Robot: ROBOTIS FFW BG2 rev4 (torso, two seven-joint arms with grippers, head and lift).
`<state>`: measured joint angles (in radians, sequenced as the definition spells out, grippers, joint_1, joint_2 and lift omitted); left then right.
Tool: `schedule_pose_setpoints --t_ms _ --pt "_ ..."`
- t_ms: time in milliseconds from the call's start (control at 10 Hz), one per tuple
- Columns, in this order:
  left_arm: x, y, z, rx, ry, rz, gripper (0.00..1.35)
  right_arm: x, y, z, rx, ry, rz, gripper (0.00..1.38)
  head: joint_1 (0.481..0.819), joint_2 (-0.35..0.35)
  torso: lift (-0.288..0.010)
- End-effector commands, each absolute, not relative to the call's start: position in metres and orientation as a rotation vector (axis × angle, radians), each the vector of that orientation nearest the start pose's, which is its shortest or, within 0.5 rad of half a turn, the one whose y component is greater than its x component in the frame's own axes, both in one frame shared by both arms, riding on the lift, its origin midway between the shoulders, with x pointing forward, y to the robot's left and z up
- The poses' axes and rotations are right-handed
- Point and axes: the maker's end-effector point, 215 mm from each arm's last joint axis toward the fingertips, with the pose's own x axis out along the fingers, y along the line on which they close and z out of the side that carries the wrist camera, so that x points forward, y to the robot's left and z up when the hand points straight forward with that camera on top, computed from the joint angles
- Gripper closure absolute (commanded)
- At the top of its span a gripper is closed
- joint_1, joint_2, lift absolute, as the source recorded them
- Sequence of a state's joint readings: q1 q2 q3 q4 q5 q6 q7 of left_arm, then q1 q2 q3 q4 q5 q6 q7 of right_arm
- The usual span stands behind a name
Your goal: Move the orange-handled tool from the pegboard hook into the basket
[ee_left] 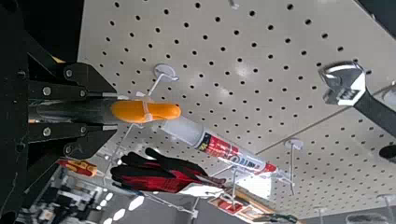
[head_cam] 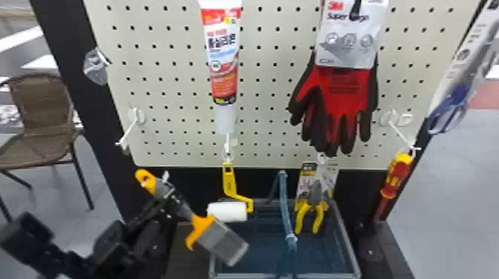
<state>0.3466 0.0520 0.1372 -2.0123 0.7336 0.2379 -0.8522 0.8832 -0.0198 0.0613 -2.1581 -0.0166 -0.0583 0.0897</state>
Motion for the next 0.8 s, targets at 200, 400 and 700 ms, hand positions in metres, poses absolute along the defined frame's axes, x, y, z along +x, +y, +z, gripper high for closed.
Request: schedule_pose_setpoints --t_ms 200,400,700 --pt "0.439 0.124 -0.264 -0.732 -0.222 -0.813 1.2 0.316 -0.177 -0.405 0.059 0.238 0.145 0.52 0.549 0.0 -0.1" --pt "0.444 0.128 -0.27 -0.74 -0.255 -0.78 1.2 0.314 -0.177 -0.407 0.061 0.242 0.144 0.52 0.549 0.0 -0.1" --pt "0.448 0.122 -0.281 -0.776 -0.259 -0.758 1.2 0.314 -0.177 -0.407 0.062 0.242 0.143 0.52 0.549 0.0 -0.1"
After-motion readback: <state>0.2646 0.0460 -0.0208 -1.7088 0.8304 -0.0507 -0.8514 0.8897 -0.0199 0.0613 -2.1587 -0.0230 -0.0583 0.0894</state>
